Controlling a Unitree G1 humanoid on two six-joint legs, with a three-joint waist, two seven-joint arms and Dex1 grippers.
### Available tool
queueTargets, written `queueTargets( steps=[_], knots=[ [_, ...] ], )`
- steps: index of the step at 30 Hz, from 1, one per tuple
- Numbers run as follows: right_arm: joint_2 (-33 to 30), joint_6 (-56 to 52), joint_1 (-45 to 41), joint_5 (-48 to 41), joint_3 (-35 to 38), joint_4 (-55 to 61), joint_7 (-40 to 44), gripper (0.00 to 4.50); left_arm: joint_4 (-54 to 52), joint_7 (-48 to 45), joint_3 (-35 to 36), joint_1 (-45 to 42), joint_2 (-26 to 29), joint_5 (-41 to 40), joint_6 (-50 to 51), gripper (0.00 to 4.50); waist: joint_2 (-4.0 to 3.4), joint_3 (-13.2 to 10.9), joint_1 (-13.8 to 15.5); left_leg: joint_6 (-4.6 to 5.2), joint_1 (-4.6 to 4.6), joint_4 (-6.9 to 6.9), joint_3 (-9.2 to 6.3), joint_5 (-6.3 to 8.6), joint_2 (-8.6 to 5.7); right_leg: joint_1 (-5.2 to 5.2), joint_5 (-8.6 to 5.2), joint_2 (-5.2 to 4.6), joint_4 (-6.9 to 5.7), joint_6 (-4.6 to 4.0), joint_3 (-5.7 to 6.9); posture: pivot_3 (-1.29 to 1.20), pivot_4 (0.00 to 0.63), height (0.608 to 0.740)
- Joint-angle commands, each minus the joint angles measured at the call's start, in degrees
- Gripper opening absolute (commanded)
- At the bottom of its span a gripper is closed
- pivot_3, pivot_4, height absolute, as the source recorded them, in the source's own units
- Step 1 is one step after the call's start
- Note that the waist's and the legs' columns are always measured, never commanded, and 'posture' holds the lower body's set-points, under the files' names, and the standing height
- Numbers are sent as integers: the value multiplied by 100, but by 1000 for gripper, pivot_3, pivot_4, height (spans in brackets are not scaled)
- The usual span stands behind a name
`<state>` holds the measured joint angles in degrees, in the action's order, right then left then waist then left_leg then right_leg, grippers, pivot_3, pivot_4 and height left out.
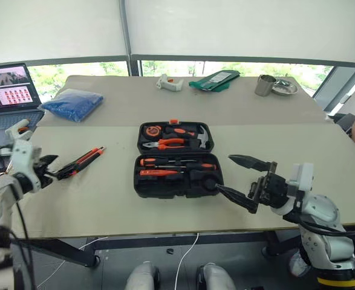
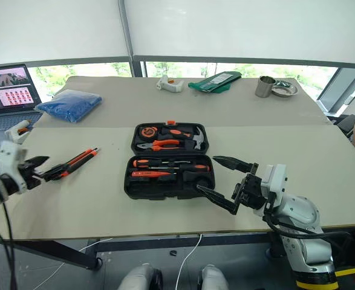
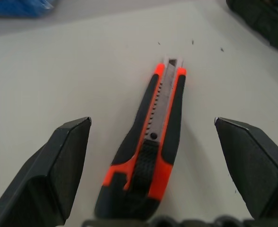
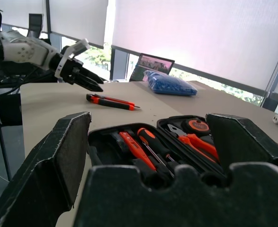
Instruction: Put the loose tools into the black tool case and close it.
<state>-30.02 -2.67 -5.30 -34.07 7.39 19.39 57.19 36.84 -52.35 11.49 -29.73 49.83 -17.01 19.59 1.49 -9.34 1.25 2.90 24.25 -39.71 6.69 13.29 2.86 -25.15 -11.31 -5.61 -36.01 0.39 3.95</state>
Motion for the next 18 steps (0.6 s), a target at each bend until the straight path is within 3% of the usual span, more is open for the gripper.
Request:
queueTargets(
  steps=[1, 7, 10, 16, 18],
  knots=[
    [-109, -65, 71, -93, 138, 299, -88, 4500, 993, -143, -623, -842, -50, 686, -182, 4477, 1, -1, -47, -2, 0, 0, 0, 1, 2, -1, 1, 3, -2, -5, -4, 0, 150, 740],
    [-241, -204, 347, -190, 276, 587, -228, 4500, 2290, -9, -946, -1628, -231, 1211, -545, 4477, 4, -2, -72, -3, -2, -1, -2, 2, 5, -3, -8, 8, -3, 9, -10, 0, 150, 740],
    [-296, -234, 484, -215, 337, 652, -262, 4500, 2610, -28, -879, -1754, -283, 1225, -751, 3777, 4, -2, -73, -3, -4, -3, -5, 1, 7, -1, -11, 7, -6, 14, -12, 0, 150, 740],
    [-374, -261, 564, -238, 395, 653, -232, 4500, 2846, -404, -675, -1789, -340, 1074, -933, 1609, 4, -2, -61, -2, -5, -4, -7, 2, 6, -2, -10, 3, -6, 12, -14, 0, 150, 740],
    [-447, -244, 563, -207, 404, 633, -153, 4500, 2772, -642, -579, -1867, -292, 991, -1036, 1570, 4, -2, -61, -2, -4, -4, -7, 2, 6, -2, -9, 1, -6, 12, -15, 0, 150, 740]
  ],
)
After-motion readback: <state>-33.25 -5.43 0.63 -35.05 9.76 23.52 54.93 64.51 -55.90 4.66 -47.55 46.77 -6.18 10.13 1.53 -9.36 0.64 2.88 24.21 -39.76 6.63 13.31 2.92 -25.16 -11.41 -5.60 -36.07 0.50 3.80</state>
